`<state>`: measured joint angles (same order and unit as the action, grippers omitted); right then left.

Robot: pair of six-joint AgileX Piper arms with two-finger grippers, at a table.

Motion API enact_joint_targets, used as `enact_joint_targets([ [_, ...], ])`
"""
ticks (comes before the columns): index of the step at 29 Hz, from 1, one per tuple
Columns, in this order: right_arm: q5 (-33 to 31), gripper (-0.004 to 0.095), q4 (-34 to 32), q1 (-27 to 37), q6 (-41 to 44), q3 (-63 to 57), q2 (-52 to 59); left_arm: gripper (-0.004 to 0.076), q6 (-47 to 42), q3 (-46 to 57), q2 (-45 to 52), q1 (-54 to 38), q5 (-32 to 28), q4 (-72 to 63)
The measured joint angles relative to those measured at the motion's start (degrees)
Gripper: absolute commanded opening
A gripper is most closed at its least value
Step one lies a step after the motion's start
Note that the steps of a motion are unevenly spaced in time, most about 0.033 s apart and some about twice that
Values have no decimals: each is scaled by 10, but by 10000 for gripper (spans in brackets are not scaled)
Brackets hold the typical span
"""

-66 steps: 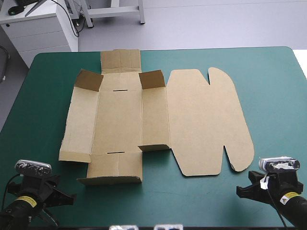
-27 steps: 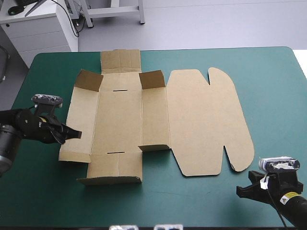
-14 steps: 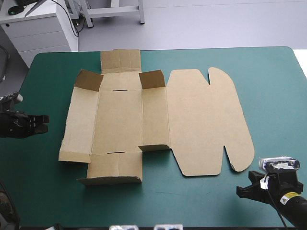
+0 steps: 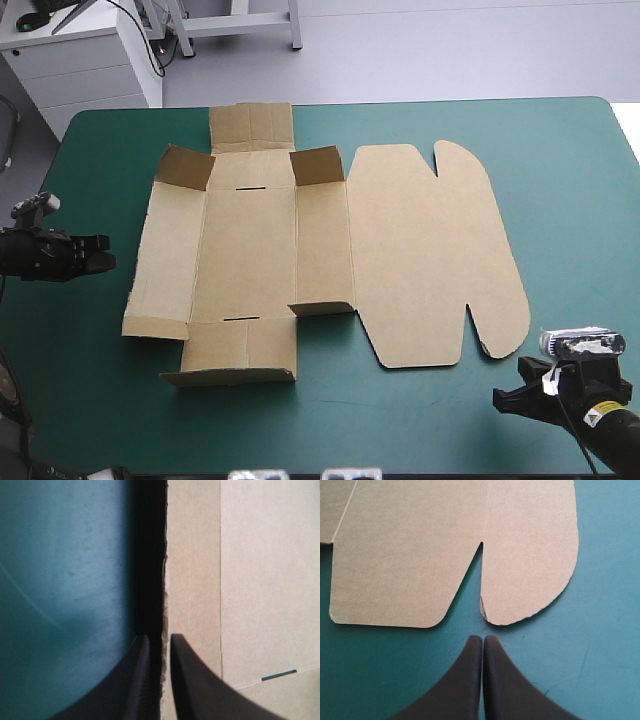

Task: Fold the box

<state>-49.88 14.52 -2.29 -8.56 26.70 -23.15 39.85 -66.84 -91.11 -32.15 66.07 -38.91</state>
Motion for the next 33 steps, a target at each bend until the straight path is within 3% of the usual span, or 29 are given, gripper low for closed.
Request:
enact_joint_targets([
  [1,0,-4,0,0,0,0,0,347,0,0,-10,7,3,0],
  [10,2,-4,0,0,0,0,0,334,0,0,-68,61,-8,-1],
  [12,2,-4,0,0,0,0,0,230,1,0,-73,62,-12,-2],
  [14,2,-4,0,0,0,0,0,15,1,0,-76,62,-16,-2],
  [15,2,-4,0,0,0,0,0,1,1,0,-77,62,-17,-2],
  [33,2,-4,0,0,0,0,0,-8,12,-2,-91,61,-11,-13],
])
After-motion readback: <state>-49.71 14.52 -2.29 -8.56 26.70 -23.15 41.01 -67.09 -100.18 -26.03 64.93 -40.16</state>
